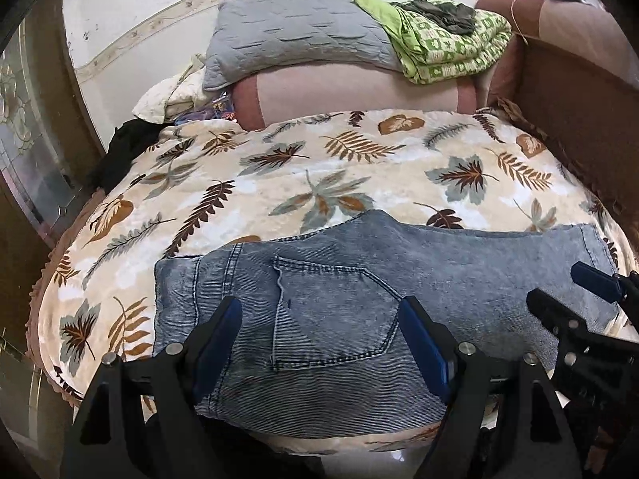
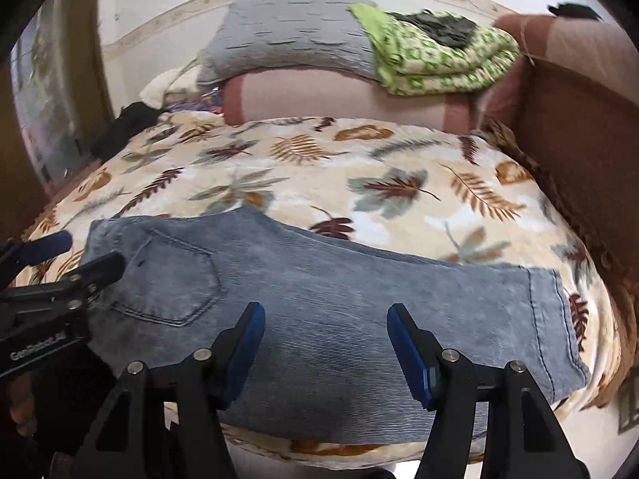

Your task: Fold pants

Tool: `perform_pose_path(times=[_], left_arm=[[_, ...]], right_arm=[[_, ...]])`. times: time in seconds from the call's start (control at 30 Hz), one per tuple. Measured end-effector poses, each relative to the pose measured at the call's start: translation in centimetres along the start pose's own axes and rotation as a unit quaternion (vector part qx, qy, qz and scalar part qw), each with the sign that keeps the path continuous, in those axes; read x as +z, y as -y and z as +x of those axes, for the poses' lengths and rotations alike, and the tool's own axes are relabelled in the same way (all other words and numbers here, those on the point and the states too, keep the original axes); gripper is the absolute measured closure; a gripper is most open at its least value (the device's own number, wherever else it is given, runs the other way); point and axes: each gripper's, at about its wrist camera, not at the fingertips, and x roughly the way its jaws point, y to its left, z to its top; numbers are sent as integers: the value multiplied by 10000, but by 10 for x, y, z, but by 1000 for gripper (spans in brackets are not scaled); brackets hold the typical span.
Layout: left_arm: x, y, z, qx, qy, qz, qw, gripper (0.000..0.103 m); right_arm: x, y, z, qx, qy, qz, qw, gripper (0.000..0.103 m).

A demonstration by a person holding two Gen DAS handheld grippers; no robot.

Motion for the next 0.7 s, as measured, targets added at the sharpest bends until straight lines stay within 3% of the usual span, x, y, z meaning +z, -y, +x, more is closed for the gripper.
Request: perform_pose_path(times=[0.23, 0.7], left_arm=[[-2, -10, -3, -48, 42, -126, 9999, 22], [-1, -5, -9, -25, 71, -59, 10000, 22]], right_arm=[[3, -20, -7, 53, 19, -199, 9998, 36], [5, -19, -12, 118, 50, -152, 9998, 36]])
